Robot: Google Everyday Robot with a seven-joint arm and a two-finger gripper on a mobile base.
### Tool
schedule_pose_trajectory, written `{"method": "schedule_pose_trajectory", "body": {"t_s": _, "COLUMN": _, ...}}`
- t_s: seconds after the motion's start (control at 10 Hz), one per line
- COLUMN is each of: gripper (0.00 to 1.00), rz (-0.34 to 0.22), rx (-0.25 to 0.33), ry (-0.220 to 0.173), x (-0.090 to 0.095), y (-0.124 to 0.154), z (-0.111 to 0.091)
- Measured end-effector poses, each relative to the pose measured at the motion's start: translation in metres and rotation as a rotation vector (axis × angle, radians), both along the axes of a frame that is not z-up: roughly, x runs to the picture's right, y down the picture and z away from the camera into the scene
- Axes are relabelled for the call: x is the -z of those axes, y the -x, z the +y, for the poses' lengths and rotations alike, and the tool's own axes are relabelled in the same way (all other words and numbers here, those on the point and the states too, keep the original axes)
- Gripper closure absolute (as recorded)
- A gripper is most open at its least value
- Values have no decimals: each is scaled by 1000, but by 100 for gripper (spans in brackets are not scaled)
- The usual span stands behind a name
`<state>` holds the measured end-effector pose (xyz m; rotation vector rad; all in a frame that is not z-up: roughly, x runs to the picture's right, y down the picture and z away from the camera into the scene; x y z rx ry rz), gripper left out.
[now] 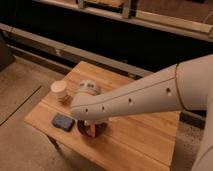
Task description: Place the pepper in the ceramic bowl
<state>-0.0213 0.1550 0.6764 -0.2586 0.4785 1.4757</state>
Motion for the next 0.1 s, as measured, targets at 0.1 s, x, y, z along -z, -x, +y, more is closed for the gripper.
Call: {"method": "schedule_pose_trajectory", "body": {"t_s": 0.1, "gripper": 20, "rz": 0, "rx": 0, "ry": 1, "x": 0, "y": 0, "z": 0}}
